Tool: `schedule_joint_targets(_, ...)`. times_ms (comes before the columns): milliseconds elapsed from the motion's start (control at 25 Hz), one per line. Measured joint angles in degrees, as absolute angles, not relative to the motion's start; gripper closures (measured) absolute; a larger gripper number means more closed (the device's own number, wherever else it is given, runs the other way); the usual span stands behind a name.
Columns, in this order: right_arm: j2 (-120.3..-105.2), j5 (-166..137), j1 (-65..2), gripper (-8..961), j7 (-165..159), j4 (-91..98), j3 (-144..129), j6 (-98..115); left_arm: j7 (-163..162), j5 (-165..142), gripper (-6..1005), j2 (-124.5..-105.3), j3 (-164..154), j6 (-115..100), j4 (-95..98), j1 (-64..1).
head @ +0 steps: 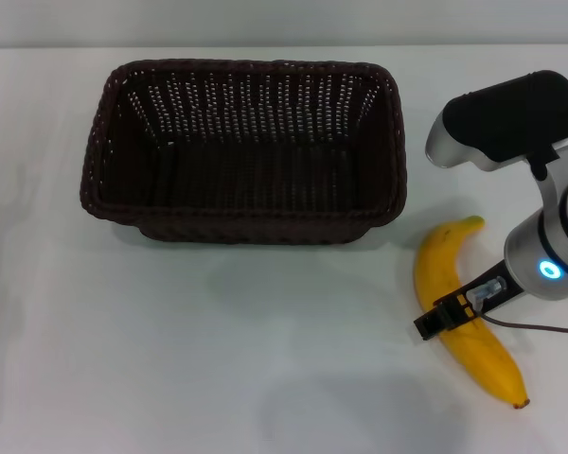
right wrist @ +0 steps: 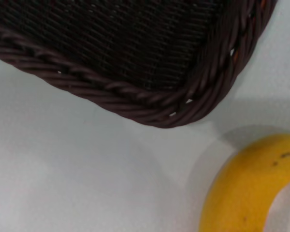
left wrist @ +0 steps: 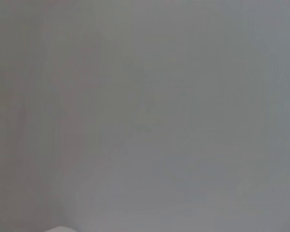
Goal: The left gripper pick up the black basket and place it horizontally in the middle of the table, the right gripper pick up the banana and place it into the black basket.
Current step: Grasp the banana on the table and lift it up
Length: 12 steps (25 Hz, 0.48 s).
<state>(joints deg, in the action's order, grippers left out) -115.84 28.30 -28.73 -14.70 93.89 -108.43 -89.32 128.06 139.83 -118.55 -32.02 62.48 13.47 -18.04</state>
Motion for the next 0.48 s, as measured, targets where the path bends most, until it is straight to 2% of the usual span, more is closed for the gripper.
schedule_joint_targets(120,-115.84,28.29,-28.85,127,-14.67,93.41,-108.72,-89.10,128.06,139.83,129,-118.55,-31.96,62.48,13.50,-18.03)
schedule_joint_targets(240,-115.83,28.29,-28.95,336,-14.75,92.79,-109.00,-88.97,128.06,139.86,129,-118.56,-31.91,62.48,13.52,-18.02)
schedule_joint_targets(480,-115.71,27.86,-29.57,397,-14.64,91.72,-109.25,-88.74,128.06,139.90,129,-118.55,-31.90,62.49,13.53,-18.01)
